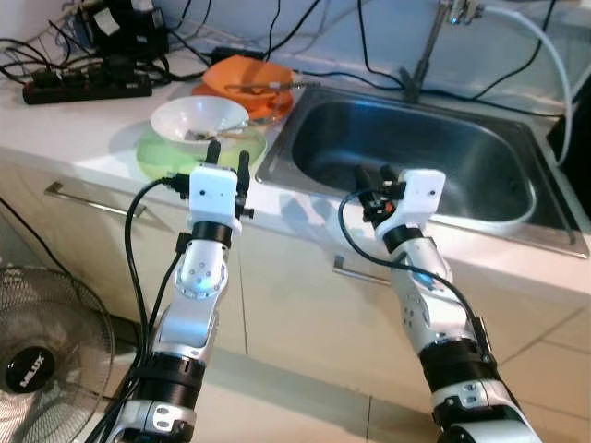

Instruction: Kitchen organization

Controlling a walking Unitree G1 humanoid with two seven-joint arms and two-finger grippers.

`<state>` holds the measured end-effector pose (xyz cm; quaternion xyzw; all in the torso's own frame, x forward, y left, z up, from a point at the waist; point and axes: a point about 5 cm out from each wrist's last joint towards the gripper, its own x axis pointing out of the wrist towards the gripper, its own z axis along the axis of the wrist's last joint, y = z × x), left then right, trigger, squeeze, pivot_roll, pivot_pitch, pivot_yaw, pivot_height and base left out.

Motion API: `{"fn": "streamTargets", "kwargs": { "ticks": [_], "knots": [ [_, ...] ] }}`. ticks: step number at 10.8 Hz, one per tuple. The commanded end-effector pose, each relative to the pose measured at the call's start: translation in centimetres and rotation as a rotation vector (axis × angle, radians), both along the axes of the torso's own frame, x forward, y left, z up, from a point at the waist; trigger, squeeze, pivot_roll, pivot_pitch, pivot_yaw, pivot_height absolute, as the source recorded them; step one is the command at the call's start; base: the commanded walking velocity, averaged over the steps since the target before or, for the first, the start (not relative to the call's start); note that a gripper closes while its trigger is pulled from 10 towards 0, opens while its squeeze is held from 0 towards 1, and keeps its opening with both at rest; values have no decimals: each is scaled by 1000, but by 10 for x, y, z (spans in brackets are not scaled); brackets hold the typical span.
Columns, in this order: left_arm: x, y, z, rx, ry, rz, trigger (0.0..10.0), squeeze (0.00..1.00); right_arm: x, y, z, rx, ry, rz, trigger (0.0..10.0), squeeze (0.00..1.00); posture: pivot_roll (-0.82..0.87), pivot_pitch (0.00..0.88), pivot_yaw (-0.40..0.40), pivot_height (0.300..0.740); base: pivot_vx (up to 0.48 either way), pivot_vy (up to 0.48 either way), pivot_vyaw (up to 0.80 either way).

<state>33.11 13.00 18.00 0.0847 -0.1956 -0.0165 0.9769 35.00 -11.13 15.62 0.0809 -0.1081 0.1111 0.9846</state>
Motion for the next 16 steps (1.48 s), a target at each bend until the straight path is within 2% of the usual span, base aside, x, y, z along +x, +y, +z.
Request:
{"fn": "streamTargets", "kwargs": {
  "ticks": [1,16],
  "knots": [
    [0,0,3,0,-9,1,10000,0,1,-1,1,-7,-3,-4,10000,0,206,0,-61,740,315,0,0],
    [-1,0,0,11,1,-8,10000,0,1,1,0,1,-1,4,10000,0,211,0,-59,740,334,0,0]
  ]
}}
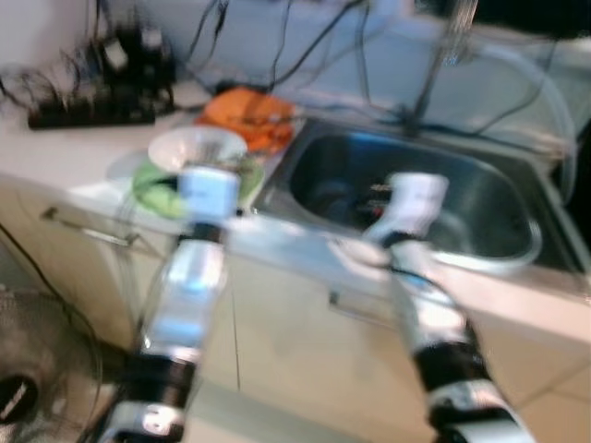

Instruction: Kitchen organization

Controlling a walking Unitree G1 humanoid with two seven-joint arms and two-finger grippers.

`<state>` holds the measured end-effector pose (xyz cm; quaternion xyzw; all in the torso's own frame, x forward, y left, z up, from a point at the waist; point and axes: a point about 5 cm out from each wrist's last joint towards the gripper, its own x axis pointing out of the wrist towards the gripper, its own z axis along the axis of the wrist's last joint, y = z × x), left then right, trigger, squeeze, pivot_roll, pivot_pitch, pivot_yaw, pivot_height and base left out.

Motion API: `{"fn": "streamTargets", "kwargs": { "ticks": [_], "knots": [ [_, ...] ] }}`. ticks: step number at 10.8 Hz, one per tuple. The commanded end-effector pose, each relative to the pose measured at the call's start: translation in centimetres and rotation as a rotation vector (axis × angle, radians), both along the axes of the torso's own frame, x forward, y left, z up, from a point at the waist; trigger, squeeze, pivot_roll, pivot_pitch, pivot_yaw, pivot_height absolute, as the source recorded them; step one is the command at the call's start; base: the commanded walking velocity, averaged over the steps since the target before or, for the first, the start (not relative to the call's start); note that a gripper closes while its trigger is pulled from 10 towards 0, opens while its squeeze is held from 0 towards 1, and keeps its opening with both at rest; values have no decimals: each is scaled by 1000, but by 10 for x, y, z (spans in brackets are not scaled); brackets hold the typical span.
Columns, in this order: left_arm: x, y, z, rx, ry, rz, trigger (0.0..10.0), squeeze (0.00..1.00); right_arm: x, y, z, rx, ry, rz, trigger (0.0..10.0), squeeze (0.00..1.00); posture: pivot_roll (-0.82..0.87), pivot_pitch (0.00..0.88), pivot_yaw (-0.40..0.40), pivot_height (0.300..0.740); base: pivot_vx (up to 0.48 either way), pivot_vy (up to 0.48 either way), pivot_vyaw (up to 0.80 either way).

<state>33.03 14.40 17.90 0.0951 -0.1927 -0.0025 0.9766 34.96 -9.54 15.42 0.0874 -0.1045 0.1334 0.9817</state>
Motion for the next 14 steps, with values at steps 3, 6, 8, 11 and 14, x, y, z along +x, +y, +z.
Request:
{"fn": "streamTargets", "kwargs": {
  "ticks": [3,6,8,11,14],
  "knots": [
    [0,-12,4,-5,-10,-32,10000,0,2,-15,1,-1,-5,-42,10000,0,214,0,-59,740,364,0,0],
    [-5,-12,14,-3,-71,-43,10000,0,2,-14,2,12,-12,-43,10000,0,220,0,-60,740,329,0,0],
    [-12,-21,25,35,-133,-101,10000,0,2,-14,2,18,-13,-45,10000,0,218,0,-60,740,0,0,0],
    [-25,-37,32,204,-174,-206,10000,0,3,-15,2,20,-10,-45,10000,0,226,0,-64,740,0,0,0],
    [-42,-33,24,316,-148,-206,10000,0,3,-13,1,25,-4,-40,10000,0,234,0,-61,740,0,0,0]
  ]
}}
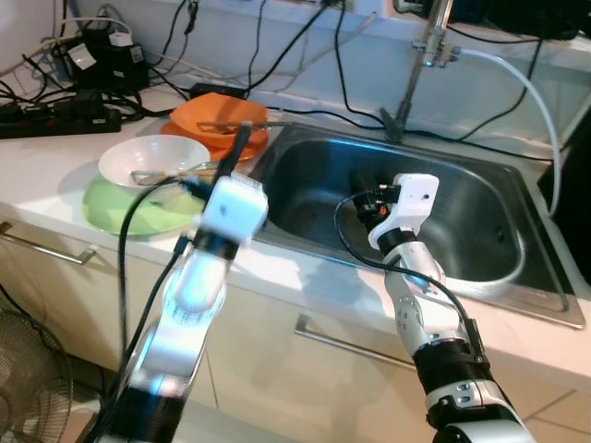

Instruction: Kitchen organization

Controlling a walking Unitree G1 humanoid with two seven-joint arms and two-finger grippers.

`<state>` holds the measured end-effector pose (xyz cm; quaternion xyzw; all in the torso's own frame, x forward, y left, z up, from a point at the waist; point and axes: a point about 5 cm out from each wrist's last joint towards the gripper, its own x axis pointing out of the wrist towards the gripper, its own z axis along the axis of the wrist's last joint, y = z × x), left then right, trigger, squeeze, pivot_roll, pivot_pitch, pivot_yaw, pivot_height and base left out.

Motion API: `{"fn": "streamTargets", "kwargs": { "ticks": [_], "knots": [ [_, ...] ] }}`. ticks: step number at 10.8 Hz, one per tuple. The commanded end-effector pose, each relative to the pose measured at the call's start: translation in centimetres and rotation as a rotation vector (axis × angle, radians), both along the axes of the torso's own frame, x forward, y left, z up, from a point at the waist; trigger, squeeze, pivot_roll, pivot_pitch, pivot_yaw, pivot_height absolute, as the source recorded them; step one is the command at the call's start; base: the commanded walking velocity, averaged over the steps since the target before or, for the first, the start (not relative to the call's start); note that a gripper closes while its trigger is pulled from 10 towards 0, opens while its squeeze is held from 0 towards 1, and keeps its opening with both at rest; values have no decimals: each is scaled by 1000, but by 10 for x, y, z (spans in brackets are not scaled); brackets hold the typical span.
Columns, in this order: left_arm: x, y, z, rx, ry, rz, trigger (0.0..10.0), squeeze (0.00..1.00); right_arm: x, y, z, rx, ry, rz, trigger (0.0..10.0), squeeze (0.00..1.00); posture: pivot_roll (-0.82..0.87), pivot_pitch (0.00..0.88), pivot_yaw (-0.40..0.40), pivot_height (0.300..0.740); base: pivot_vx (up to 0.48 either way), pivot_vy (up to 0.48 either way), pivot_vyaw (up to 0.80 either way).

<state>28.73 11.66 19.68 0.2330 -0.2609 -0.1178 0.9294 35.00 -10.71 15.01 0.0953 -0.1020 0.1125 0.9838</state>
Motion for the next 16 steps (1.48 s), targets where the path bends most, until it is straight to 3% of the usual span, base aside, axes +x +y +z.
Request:
{"fn": "streamTargets", "kwargs": {
  "ticks": [1,3,6,9,13,16],
  "knots": [
    [-2,0,-5,53,20,0,10000,0,3,0,3,7,-11,4,10000,0,240,0,-62,740,0,0,0],
    [2,13,-15,116,66,79,10000,0,2,2,2,6,-9,17,10000,0,243,0,-60,740,0,0,0],
    [7,23,-13,197,58,156,10000,0,2,5,2,10,-10,28,10000,0,245,0,-57,740,0,0,0],
    [15,23,-12,228,59,179,10000,0,2,5,3,10,-10,31,10000,0,240,0,-62,740,0,0,0],
    [36,14,-16,312,89,175,10000,0,2,5,2,7,-8,26,10000,0,228,1,-62,740,0,0,0],
    [42,11,-19,336,94,177,10000,0,2,4,3,6,-10,23,10000,0,224,4,-61,740,0,0,0]
  ]
}}
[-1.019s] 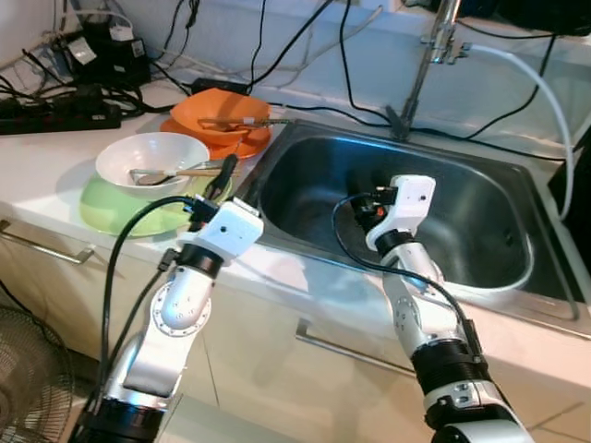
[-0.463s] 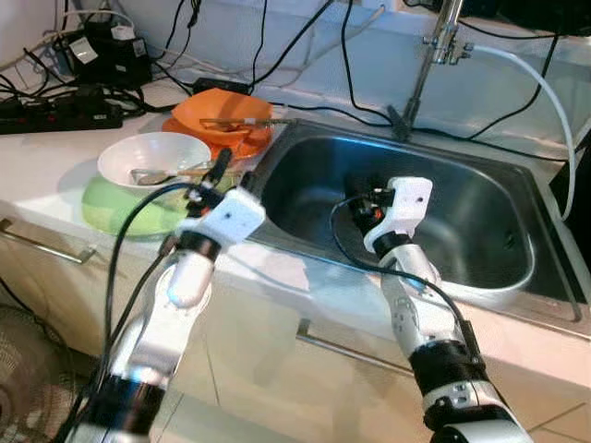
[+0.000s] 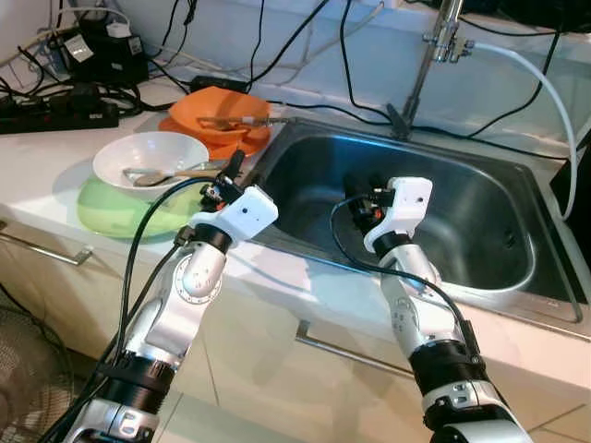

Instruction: Kitchen organization

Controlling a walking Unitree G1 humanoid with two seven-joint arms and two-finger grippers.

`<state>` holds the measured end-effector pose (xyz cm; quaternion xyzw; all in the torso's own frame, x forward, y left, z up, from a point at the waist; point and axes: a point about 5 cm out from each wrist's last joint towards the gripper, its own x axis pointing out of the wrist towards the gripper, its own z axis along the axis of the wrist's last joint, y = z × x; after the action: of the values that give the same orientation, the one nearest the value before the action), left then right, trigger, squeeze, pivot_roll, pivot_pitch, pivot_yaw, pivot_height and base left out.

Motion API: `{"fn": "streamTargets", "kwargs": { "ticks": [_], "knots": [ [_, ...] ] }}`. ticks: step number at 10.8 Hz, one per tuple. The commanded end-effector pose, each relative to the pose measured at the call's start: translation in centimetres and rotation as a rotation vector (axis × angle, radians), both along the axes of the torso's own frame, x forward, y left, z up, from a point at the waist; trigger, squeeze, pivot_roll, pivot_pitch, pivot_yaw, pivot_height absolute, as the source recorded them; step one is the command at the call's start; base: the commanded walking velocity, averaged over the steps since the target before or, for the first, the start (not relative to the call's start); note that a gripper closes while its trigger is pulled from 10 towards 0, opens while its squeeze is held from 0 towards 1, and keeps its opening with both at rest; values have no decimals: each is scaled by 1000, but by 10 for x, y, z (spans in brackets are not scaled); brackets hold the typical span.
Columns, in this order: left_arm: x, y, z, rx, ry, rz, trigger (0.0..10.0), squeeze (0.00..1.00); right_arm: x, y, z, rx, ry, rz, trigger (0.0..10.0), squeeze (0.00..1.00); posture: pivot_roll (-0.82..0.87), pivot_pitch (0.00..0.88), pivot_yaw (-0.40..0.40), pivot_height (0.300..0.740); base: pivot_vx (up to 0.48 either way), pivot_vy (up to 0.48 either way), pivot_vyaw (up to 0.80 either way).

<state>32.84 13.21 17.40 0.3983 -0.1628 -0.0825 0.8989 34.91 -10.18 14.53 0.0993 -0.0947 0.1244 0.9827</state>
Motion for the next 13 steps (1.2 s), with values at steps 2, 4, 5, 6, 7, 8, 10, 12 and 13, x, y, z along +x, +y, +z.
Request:
{"fn": "streamTargets", "kwargs": {
  "ticks": [2,4,5,6,7,8,10,12,13],
  "knots": [
    [1,-3,3,9,-37,0,3843,0,3,-1,8,2,-24,-4,10000,0,221,1,-61,740,0,0,0],
    [1,0,8,8,-69,24,0,0,3,-2,8,2,-24,-4,10000,0,227,2,-65,740,0,0,0],
    [0,2,11,14,-92,37,0,0,3,-2,8,2,-24,-5,10000,0,226,1,-64,740,0,0,0],
    [-1,4,15,23,-122,50,0,0,3,-2,8,2,-24,-5,10000,0,227,1,-66,740,0,0,0],
    [-1,5,19,26,-144,55,0,0,3,-2,8,2,-23,-6,10000,0,228,0,-66,740,0,0,0],
    [-2,6,26,33,-185,72,0,0,4,-3,8,2,-22,-6,10000,0,231,3,-67,740,0,0,0],
    [-2,6,28,44,-196,74,0,0,4,-3,8,1,-22,-7,10000,0,230,4,-67,740,0,0,0],
    [-7,1,57,125,-346,80,0,0,4,-5,8,1,-21,-11,10000,0,231,0,-67,740,0,0,0],
    [-11,2,82,150,-469,104,0,0,4,-3,7,0,-21,-7,10000,0,232,0,-66,740,0,0,0]
  ]
}}
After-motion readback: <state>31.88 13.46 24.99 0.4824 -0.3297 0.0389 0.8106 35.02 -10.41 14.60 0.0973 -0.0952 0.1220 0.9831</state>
